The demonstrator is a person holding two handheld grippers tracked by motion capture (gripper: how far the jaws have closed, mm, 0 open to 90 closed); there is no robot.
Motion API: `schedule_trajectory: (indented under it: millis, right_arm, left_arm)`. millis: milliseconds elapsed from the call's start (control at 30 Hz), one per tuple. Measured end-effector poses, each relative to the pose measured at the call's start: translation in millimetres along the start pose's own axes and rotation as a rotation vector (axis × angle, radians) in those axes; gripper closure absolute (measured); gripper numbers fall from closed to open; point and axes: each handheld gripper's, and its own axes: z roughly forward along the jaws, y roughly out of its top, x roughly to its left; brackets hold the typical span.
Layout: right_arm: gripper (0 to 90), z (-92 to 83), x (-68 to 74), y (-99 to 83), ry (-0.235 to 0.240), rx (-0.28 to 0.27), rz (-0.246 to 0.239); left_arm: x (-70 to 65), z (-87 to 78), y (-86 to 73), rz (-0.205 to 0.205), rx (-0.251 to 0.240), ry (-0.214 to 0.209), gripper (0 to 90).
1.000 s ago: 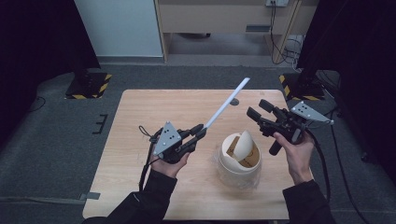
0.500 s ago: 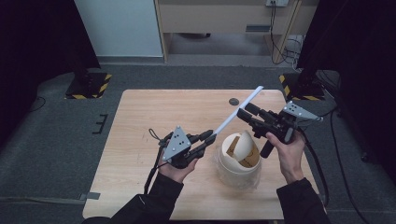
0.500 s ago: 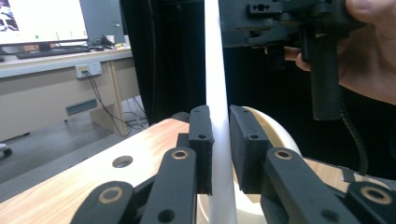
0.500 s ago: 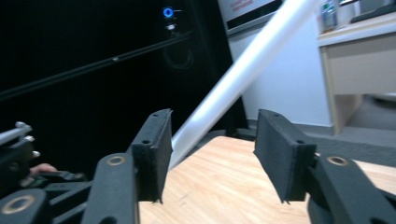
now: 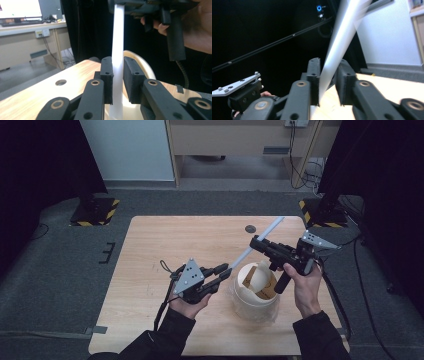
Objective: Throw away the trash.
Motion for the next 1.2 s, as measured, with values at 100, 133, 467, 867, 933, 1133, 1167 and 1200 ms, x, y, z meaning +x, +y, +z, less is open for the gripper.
schedule_trajectory:
  millis: [100,133,467,867,933,1133,1167,1200]
  right_arm:
    - [80.2,-2.8,-0.2,2.0,-0.004,-0.022,-0.02]
    - [80.2,-4.6,0.0,4.0,-0.007,-0.032,-0.027]
    - [80.1,-20.6,-1.3,17.9,-0.051,-0.112,-0.08]
    - [80.1,-50.2,-2.0,37.3,-0.123,-0.186,-0.144]
    - [80.1,-56.5,-1.4,40.0,-0.136,-0.192,-0.158]
    - [80.1,-77.2,-2.6,42.4,-0.181,-0.207,-0.178]
    - [80.1,-79.4,-3.1,42.2,-0.186,-0.206,-0.18]
    - [80.1,-81.5,-3.4,41.9,-0.193,-0.204,-0.181]
  left_arm:
    - [7.6,-12.0,-4.5,-0.014,0.009,0.021,74.8]
    - [10.1,-15.5,-6.0,-0.017,0.013,0.031,73.2]
    - [51.1,-65.2,-48.2,-0.103,0.154,0.174,54.6]
    - [88.4,-96.3,-103.4,-0.221,0.352,0.324,31.8]
    - [89.7,-93.3,-108.7,-0.228,0.374,0.323,28.8]
    - [90.4,-86.6,-115.9,-0.217,0.416,0.314,25.2]
    - [90.5,-85.8,-116.7,-0.217,0.422,0.314,25.0]
    - [90.8,-85.2,-117.6,-0.214,0.428,0.313,24.9]
